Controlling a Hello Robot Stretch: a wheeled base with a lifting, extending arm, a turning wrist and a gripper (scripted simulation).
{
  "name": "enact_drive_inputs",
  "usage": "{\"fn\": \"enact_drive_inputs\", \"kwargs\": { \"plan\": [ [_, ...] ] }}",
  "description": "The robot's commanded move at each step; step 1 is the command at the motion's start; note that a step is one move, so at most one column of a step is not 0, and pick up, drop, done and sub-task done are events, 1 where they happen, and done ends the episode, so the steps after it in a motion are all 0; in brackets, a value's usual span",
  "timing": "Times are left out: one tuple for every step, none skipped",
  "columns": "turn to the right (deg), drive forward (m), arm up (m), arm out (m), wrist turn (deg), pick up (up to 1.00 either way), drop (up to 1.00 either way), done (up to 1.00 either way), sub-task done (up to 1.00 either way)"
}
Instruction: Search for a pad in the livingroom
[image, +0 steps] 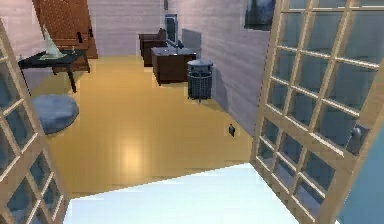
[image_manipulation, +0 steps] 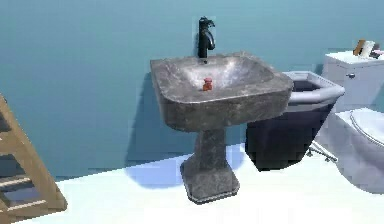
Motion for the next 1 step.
{"fn": "enact_drive_inputs", "kwargs": {
  "plan": [
    [0.0,0.1,0.0,0.0,0.0,0.0,0.0,0.0,0.0]
  ]
}}
